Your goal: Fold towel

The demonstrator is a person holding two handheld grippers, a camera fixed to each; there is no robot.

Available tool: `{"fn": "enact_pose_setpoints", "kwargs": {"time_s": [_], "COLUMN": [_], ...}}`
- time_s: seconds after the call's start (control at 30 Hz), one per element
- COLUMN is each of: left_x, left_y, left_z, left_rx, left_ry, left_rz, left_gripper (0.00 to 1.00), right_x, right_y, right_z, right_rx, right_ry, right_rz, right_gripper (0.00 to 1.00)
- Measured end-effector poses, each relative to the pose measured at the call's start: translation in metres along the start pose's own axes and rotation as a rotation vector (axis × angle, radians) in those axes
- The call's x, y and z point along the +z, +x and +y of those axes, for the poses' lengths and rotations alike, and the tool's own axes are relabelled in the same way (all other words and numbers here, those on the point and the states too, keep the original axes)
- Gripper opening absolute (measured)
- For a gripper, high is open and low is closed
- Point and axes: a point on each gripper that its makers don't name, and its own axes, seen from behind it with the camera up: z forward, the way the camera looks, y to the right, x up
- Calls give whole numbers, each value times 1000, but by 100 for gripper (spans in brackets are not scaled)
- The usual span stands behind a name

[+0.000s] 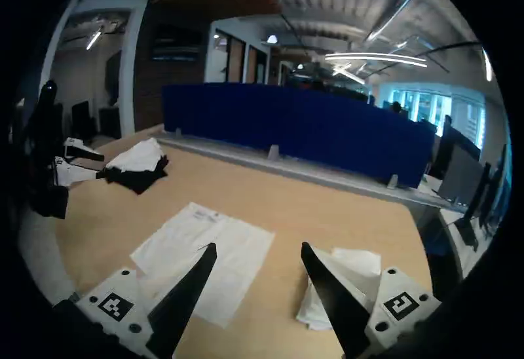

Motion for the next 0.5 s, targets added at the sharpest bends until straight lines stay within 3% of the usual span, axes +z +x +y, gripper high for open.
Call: {"fn": "enact_pose_setpoints", "kwargs": {"time_s": [0.2, 0.5], "left_x": [3, 11], "left_y": [-25, -45], "left_z": [4, 10], "left_rx": [44, 18], "left_ry": [-29, -56], "left_rz": [-85, -126], "left_gripper": [92, 92], "right_x": [3, 8], "right_y": [-12, -25], "right_z": [-12, -13], "right_rx": [-40, -60], "right_ry": [60, 75], "right_rz": [-65, -105], "right_gripper": [100, 100]}}
